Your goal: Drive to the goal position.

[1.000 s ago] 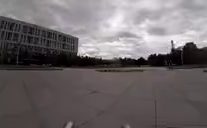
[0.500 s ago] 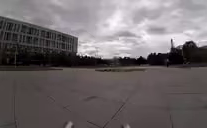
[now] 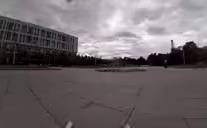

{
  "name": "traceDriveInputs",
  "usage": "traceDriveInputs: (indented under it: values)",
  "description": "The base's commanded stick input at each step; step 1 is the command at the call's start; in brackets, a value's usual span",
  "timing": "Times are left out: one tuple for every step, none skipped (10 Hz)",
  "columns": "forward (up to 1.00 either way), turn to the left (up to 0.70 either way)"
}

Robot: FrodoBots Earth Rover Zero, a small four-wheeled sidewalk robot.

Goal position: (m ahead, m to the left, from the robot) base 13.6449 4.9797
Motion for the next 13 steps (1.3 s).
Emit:
traceDriveInputs:
  values:
    - [0.70, 0.33]
    - [0.70, 0.15]
    - [0.70, 0.02]
    - [0.70, 0.00]
    - [0.70, 0.00]
    - [0.70, 0.00]
    - [0.70, 0.00]
    - [0.70, 0.00]
    - [0.70, 0.00]
    - [0.70, 0.00]
    - [0.70, 0.00]
    - [0.70, 0.00]
    - [0.70, 0.00]
